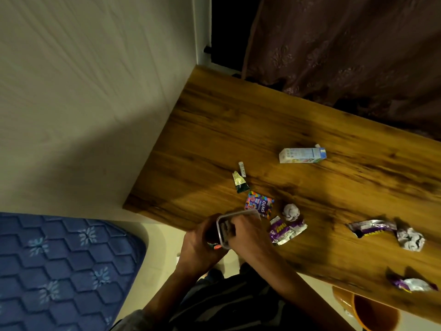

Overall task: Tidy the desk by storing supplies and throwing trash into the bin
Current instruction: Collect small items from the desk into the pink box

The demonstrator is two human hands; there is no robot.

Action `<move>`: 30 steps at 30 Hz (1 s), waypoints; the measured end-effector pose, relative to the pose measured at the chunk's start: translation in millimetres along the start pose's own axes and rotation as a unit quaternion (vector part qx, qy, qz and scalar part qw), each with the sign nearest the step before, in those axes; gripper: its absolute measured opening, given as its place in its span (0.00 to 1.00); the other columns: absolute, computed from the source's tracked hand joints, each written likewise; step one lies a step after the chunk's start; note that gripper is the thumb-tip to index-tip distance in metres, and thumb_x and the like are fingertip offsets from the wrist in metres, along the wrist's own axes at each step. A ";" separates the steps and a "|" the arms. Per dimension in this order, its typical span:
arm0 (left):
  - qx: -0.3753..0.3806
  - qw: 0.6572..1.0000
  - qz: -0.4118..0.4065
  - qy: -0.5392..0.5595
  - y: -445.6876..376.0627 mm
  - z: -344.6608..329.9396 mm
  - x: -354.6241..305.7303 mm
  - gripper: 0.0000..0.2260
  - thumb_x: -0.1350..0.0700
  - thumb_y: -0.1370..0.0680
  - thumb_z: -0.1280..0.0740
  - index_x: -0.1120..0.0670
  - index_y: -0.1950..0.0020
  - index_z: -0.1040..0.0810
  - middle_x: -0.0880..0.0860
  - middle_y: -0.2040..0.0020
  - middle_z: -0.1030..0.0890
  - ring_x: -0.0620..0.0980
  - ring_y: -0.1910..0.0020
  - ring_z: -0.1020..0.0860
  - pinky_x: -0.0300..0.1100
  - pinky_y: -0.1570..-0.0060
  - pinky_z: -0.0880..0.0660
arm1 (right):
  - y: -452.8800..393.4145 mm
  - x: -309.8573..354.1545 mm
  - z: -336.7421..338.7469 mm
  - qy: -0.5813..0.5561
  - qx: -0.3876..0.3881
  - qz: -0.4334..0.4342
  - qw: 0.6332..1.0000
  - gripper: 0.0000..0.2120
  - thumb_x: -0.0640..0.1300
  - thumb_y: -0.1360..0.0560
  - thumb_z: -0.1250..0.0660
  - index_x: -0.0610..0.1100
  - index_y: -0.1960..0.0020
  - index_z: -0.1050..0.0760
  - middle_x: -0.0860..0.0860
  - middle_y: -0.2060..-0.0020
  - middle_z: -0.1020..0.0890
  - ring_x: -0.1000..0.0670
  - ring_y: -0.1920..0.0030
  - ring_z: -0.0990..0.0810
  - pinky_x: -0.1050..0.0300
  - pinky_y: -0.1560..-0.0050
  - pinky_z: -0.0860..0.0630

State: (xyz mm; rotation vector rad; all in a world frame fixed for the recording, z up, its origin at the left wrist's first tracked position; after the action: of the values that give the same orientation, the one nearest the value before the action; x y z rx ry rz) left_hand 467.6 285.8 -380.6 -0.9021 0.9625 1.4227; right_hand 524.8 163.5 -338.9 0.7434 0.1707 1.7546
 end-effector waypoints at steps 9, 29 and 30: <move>0.001 1.000 -0.005 -0.002 -2.0 0.8 3.9 0.32 0.44 0.30 0.19 0.51 0.30 0.23 0.44 0.42 0.16 0.42 0.47 0.16 0.46 0.51 0.17 | 10.3 -6.5 33.6 -0.053 0.009 -0.014 0.998 0.12 0.44 0.25 0.27 0.52 0.42 0.18 0.56 0.47 0.16 0.57 0.51 0.18 0.67 0.55 0.21; -0.002 0.999 -0.003 0.049 -6.6 0.7 -11.9 0.28 0.54 0.30 0.19 0.51 0.32 0.22 0.44 0.44 0.14 0.43 0.49 0.14 0.47 0.53 0.15 | -120.7 -27.0 78.0 0.017 -0.102 -0.080 0.991 0.18 0.45 0.23 0.29 0.41 0.35 0.25 0.41 0.38 0.23 0.42 0.36 0.27 0.55 0.44 0.29; -0.003 0.999 -0.002 0.051 -6.4 0.9 -12.1 0.27 0.54 0.30 0.18 0.51 0.32 0.21 0.44 0.44 0.14 0.43 0.49 0.14 0.48 0.54 0.15 | -116.5 -26.5 80.8 -0.006 -0.113 -0.075 0.991 0.18 0.46 0.23 0.29 0.43 0.35 0.24 0.42 0.38 0.22 0.42 0.36 0.26 0.56 0.45 0.29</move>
State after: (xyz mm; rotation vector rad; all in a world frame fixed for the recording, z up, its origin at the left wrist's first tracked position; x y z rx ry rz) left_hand 474.8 282.4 -369.4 -0.9886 1.0318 1.3872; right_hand 668.9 156.5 -341.1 0.5620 0.0188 1.5937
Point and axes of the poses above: each hand's wrist, its own y-axis away from the middle knuckle, its own z-axis out of the back of the hand, x = y × z, the point moved 7 cm from there along -y, towards the middle knuckle
